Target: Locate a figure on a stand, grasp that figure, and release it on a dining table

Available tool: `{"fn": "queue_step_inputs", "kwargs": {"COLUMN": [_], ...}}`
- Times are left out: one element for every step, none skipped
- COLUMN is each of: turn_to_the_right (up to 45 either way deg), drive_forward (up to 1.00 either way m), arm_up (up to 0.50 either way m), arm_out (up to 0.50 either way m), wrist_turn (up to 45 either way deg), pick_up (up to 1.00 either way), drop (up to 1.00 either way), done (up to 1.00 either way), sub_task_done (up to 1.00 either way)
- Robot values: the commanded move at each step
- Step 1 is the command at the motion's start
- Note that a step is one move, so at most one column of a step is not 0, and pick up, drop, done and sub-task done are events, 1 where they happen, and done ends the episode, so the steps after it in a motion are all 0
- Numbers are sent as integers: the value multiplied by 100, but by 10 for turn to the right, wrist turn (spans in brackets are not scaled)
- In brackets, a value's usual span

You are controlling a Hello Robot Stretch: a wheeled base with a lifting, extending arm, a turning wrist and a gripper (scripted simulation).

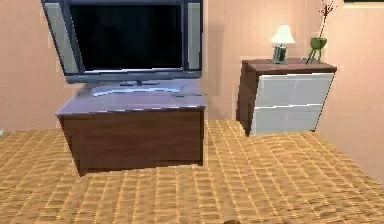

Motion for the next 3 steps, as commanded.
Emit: {"fn": "queue_step_inputs", "kwargs": {"turn_to_the_right": [-450, -390, 0], "drive_forward": [0, 0, 10], "arm_up": [0, 0, 0], "arm_out": [0, 0, 0], "wrist_turn": [0, 0, 0], "pick_up": [0, 0, 0], "drop": [0, 0, 0], "done": [0, 0, 0], "sub_task_done": [0, 0, 0]}}
